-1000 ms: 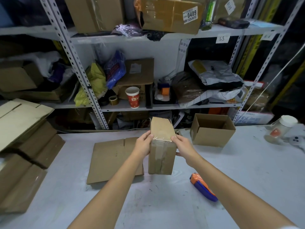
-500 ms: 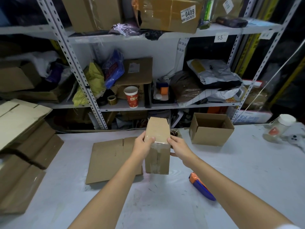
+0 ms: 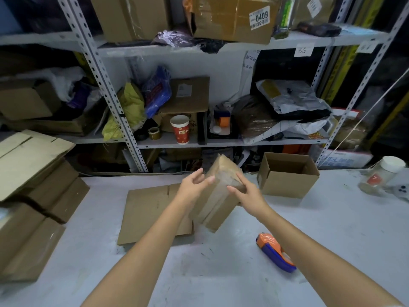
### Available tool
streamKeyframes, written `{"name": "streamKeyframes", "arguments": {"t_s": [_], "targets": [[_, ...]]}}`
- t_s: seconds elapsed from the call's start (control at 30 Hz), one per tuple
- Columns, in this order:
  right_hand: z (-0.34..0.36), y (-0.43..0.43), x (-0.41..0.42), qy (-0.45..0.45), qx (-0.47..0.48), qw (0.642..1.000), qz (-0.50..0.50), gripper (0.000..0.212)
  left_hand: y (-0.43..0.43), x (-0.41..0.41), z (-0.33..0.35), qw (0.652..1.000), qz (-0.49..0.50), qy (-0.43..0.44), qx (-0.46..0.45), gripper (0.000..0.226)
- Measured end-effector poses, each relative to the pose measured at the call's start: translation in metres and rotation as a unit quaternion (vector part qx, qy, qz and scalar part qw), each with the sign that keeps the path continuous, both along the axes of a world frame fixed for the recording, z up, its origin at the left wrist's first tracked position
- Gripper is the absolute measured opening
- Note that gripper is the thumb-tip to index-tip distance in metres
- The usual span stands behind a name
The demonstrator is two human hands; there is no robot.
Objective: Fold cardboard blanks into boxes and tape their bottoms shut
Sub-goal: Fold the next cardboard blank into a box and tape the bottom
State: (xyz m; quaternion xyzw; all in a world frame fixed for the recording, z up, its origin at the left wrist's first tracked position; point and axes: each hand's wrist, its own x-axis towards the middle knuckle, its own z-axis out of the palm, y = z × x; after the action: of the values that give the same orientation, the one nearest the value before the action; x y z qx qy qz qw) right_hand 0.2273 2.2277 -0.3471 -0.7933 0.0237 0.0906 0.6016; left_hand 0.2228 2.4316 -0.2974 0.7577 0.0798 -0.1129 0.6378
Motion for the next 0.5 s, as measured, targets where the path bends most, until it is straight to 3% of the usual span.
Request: {"name": "streamKeyframes", "arguments": {"t_s": [0.07,0.17,0.27,0.33,0.43,0.5], "targets": [[-0.001,-0.008,0.001,0.031,0.084,0.995,-0.047,0.081,0.009,-0.001,-0.008,0.996,-0.041,-0.012,0.083,0.084],[0.005,-0.009,-0.002,0.039,0.136,0.988,-0.069,0.069,0.012,-0.007,-0.024,0.965,-0.115,-0.039,0.232,0.085],[0.001,-0.007,-0.006,0.064,0.135,0.986,-0.078,0.07,0.014,-0.008,-0.028,0.97,-0.109,-0.043,0.212,0.081],[0.0,-0.007,-0.008,0.071,0.066,0.993,-0.064,0.077,0.017,-0.007,-0.026,0.969,-0.121,-0.041,0.21,0.078],[0.0,-0.014,-0.006,0.024,-0.139,0.99,-0.016,0.106,0.02,-0.006,-0.023,0.964,-0.145,-0.041,0.219,0.076],[0.004,-0.016,-0.008,0.005,-0.132,0.991,0.006,0.107,0.016,-0.008,-0.019,0.962,-0.165,-0.031,0.215,0.072]]}}
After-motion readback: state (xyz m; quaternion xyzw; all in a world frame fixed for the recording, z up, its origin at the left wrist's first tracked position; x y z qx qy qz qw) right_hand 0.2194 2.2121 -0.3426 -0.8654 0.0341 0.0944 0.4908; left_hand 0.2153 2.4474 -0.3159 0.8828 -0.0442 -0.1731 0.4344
